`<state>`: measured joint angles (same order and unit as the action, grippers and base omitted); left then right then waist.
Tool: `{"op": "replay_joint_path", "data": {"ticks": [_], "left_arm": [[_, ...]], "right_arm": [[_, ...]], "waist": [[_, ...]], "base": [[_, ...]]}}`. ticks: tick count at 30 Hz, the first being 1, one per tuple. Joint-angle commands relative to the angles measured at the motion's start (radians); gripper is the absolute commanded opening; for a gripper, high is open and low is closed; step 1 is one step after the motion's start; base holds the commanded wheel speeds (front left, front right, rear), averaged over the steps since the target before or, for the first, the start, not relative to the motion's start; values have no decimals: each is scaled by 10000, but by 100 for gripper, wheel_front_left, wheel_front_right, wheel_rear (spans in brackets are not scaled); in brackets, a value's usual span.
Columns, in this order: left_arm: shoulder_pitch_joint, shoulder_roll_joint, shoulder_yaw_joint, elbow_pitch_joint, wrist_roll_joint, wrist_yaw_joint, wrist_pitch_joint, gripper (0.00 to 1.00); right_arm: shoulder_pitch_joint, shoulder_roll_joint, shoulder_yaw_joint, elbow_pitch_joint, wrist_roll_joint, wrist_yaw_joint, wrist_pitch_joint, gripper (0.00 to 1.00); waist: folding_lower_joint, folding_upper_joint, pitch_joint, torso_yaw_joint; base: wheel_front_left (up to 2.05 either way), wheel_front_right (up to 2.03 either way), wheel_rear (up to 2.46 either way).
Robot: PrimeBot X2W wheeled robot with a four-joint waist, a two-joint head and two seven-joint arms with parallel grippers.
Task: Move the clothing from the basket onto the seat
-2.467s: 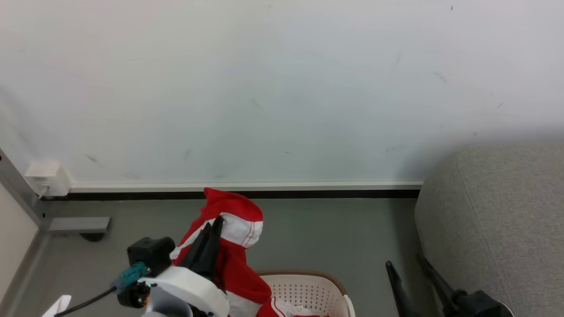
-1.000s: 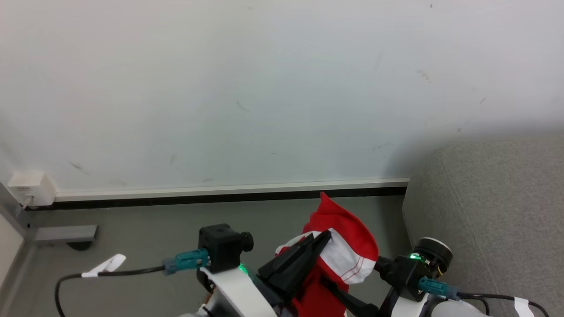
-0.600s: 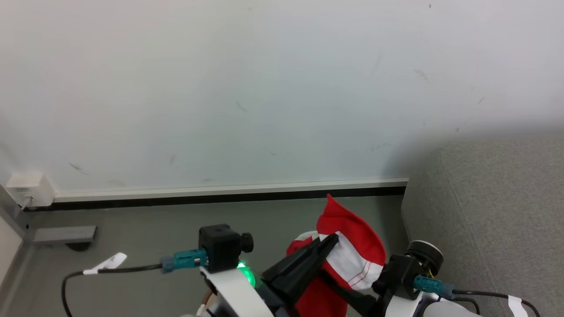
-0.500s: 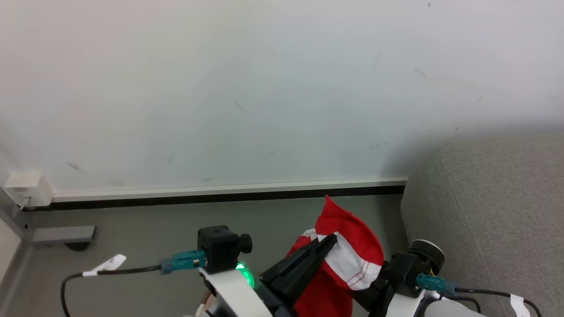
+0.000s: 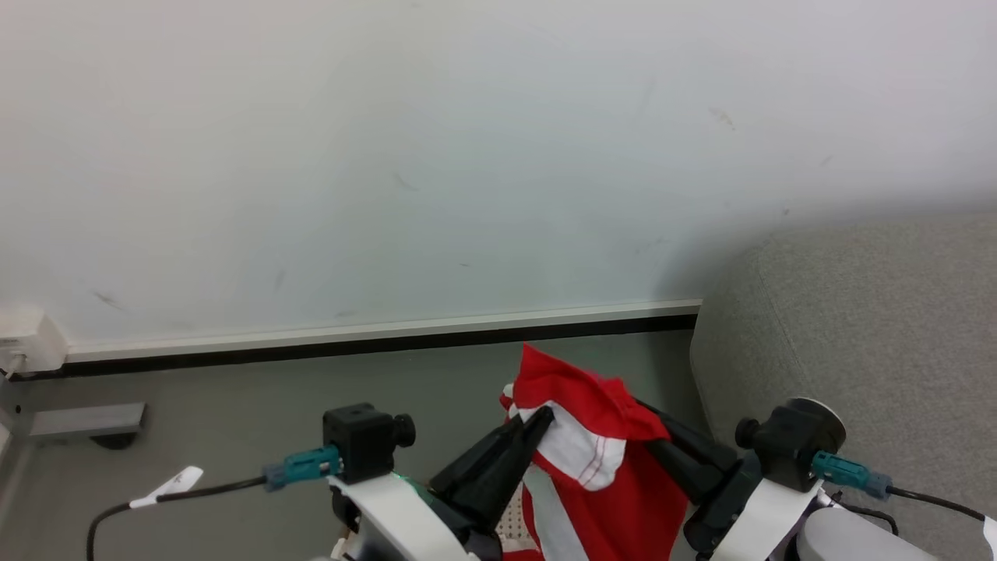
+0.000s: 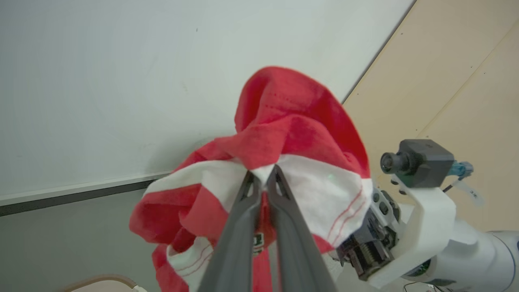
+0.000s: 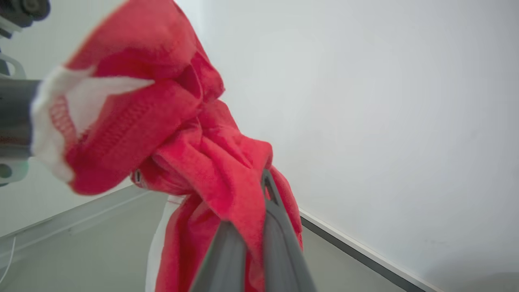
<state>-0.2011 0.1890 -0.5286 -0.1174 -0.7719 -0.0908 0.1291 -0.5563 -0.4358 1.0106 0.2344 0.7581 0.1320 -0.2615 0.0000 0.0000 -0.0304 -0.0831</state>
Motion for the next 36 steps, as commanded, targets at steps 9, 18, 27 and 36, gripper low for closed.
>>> {"op": "replay_joint_path", "data": {"ticks": [9,18,27,36], "left_arm": [[103,7,-30,839,721,148,-837,100],[56,-305,-313,1525,1204,103,-1640,100],[-211,-376,-590,1891,1548,71,-2051,100],[-428,-401,-739,2009,1642,71,-2083,100]], "right_arm": [[613,-72,-1395,-195,-400,-26,-46,0],[1248,-60,-2855,-441,-800,-26,-45,0],[1844,-22,-3793,-767,-1182,-26,-47,0],[2070,12,-4230,-950,-1330,-26,-46,0]], "waist": [[0,0,310,-899],[0,0,556,-1905],[0,0,742,-2765],[0,0,1059,-3288]], "base": [[0,0,0],[0,0,0],[0,0,0],[0,0,0]]}}
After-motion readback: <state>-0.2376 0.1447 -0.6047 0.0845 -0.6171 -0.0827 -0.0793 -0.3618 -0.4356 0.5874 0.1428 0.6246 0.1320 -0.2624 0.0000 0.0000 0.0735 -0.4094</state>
